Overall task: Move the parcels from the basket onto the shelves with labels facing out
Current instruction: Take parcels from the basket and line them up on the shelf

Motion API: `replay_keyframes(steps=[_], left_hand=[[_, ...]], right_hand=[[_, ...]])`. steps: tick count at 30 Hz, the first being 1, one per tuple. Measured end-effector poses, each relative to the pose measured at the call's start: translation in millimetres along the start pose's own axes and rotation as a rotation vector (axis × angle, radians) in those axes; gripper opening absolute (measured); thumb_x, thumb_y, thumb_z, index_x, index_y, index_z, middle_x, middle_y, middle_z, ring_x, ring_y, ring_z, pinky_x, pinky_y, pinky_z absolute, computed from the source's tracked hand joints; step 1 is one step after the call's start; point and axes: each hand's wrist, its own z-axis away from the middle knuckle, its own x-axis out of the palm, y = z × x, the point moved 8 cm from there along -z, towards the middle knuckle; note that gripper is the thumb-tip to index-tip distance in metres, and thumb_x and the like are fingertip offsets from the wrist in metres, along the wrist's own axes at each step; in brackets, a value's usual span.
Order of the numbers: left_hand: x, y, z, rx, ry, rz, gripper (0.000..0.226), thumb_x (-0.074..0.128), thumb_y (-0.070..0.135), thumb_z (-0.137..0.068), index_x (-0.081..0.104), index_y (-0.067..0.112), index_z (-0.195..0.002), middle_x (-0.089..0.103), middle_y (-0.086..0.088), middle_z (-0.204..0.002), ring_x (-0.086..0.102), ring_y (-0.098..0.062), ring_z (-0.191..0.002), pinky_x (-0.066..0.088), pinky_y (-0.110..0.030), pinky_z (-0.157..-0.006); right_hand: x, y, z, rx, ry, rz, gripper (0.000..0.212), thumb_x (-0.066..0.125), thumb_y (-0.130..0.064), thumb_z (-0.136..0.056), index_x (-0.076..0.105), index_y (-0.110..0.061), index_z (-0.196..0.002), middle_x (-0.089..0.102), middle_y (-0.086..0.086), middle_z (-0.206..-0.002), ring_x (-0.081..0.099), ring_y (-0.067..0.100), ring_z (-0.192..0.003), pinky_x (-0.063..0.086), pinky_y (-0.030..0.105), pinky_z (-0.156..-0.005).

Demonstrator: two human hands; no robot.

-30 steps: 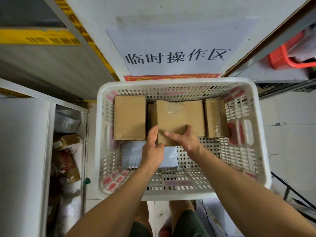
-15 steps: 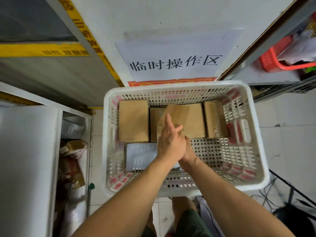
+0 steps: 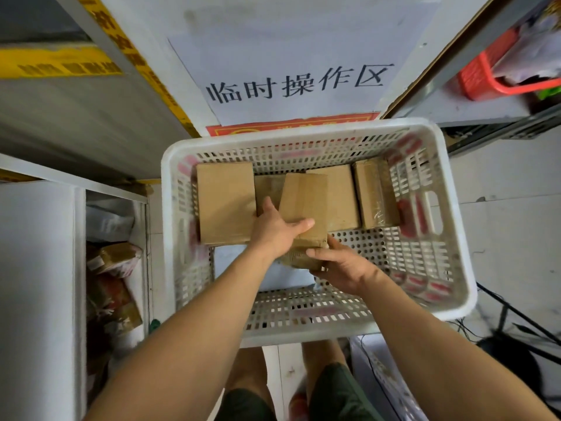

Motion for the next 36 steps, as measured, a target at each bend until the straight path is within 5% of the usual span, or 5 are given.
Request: replay_keyframes(steps=[5, 16, 23, 30, 36], left_hand=[[6.4, -0.9, -4.4, 0.031, -0.009, 0.092, 0.082, 0.071, 0.063, -0.089, 0.038, 0.030, -0.156, 0.061, 0.008, -0.142, 0.064, -0.020, -0.120, 0.057, -0.044, -0.101], [-29.7, -6.5, 39.1, 0.015, 0.005, 0.590, 0.037, 0.067, 0.059, -0.096, 0.068, 0.030, -0.119, 0.070, 0.015, -0.115, 0.063, 0.002, -0.102, 0.049, -0.021, -0.079], [-12.1, -4.1, 61.3, -0.101, -0.424, 0.942, 0.046, 0.064, 0.050, -0.099, 0.071, 0.015, -0.129, 0.073, -0.014, -0.128, 0.071, -0.031, -0.114, 0.055, -0.047, -0.095], [-50.1, -8.3, 66.6, -0.018, -0.230, 0.782, 0.088, 0.093, 0.059, -0.070, 0.055, 0.035, -0.146, 0.073, -0.001, -0.132, 0.066, -0.030, -0.128, 0.047, -0.058, -0.112], [-97.2, 41.7, 80.6, 0.233, -0.271, 0.248, 0.088, 0.100, 0.045, -0.060, 0.052, 0.055, -0.133, 0.074, 0.020, -0.118, 0.070, -0.006, -0.112, 0.056, -0.037, -0.103]], right_hand=[[0.6, -4.1, 7.3, 0.053, 0.035, -0.102, 0.088, 0.080, -0.081, -0.064, 0.067, -0.037, -0.139, 0.069, 0.009, -0.140, 0.060, 0.031, -0.135, 0.038, 0.054, -0.117], [18.1, -21.9, 46.0, -0.046, -0.034, -0.380, 0.094, 0.081, -0.057, -0.076, 0.050, -0.015, -0.154, 0.046, 0.025, -0.159, 0.044, 0.045, -0.143, 0.032, 0.062, -0.120], [41.8, -45.0, 73.9, -0.030, -0.294, -0.330, 0.104, 0.086, -0.047, -0.078, 0.036, -0.009, -0.161, 0.035, 0.032, -0.163, 0.031, 0.055, -0.149, 0.030, 0.072, -0.120], [31.6, -115.8, 98.1, -0.172, 0.037, 0.132, 0.116, 0.093, -0.049, -0.073, 0.026, -0.029, -0.165, 0.056, 0.014, -0.154, 0.057, 0.030, -0.138, 0.047, 0.052, -0.114], [86.8, -216.8, 111.6, -0.560, 0.128, 1.074, 0.119, 0.088, -0.060, -0.074, 0.017, -0.038, -0.167, 0.024, -0.001, -0.173, 0.023, 0.017, -0.156, 0.021, 0.042, -0.126]])
